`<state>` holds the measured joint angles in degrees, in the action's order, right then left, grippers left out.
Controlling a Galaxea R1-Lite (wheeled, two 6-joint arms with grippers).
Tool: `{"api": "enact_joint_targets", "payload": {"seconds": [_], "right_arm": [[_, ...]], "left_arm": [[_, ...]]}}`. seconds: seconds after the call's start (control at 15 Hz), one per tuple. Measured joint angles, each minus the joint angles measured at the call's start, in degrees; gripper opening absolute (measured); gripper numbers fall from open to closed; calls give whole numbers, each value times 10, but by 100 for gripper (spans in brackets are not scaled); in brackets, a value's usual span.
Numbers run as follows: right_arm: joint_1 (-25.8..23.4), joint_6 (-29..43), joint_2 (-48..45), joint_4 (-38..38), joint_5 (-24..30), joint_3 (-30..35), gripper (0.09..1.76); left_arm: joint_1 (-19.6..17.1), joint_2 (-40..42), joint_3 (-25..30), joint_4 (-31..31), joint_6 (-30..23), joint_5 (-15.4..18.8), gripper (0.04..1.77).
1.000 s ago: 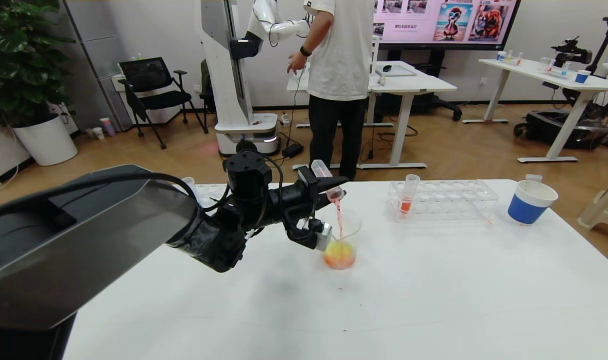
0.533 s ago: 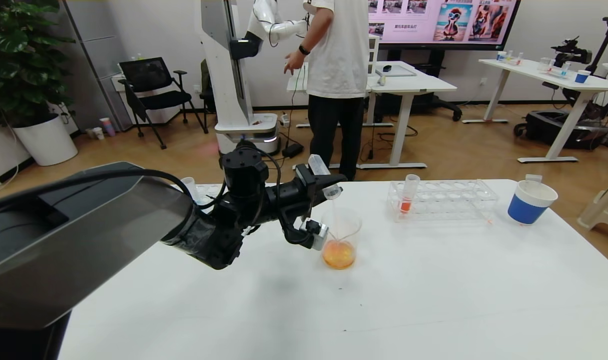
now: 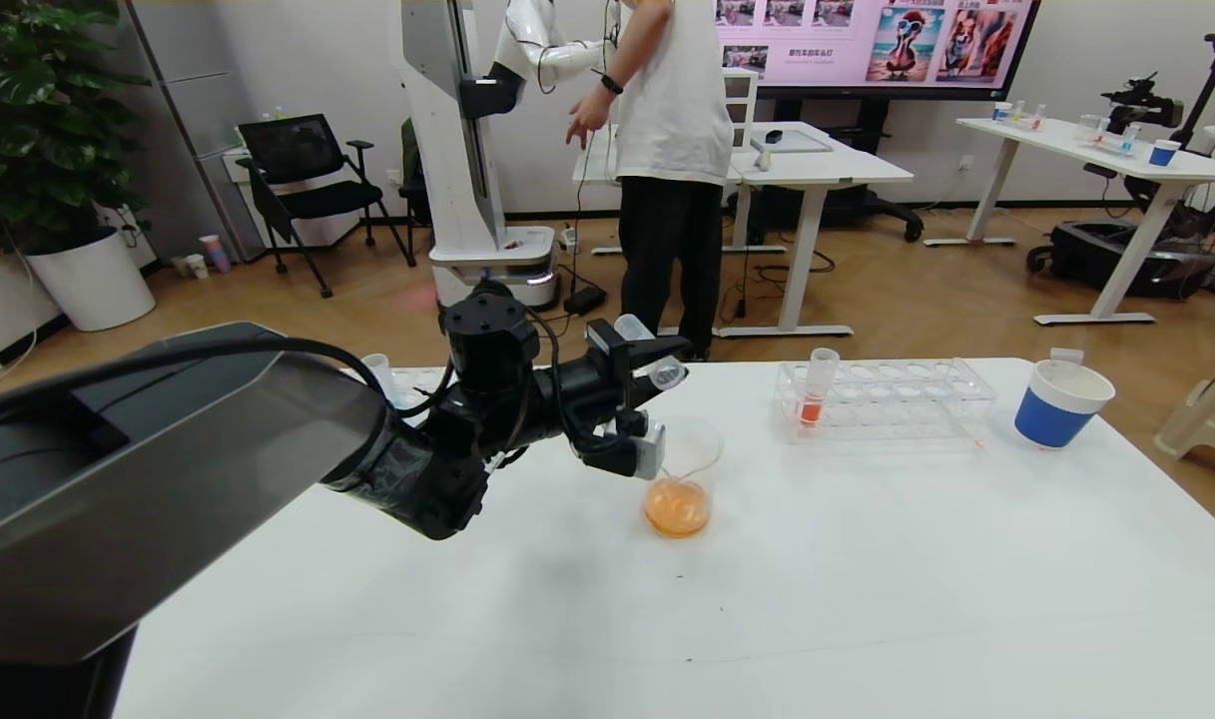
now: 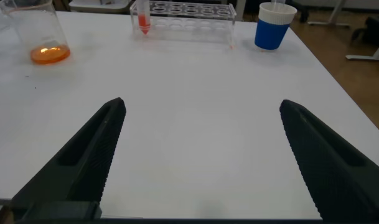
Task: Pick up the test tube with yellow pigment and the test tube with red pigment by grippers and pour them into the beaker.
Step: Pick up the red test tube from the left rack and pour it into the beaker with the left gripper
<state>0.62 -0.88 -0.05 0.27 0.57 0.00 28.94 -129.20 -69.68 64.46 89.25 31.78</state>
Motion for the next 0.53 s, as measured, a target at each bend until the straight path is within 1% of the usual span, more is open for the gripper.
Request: {"api": "enact_joint_targets", "payload": {"seconds": [0.07, 0.13, 0.27, 0.33, 0.4, 0.53], "right_arm": [[0, 0, 0, 0, 0, 0, 172], [0, 0, 0, 0, 0, 0, 172], [0, 0, 0, 0, 0, 0, 172], [0, 0, 0, 0, 0, 0, 172], [0, 0, 0, 0, 0, 0, 172], [0, 0, 0, 0, 0, 0, 172]], "left_arm": [[1, 3, 3, 4, -55, -17, 53], [1, 7, 6, 11, -119, -41, 53], [1, 18, 14, 30, -263, -103, 53], [1, 24, 17, 38, -329, -141, 53], [1, 29, 21, 52, -387, -187, 53], [2, 38, 30, 72, -501, -298, 53]]}}
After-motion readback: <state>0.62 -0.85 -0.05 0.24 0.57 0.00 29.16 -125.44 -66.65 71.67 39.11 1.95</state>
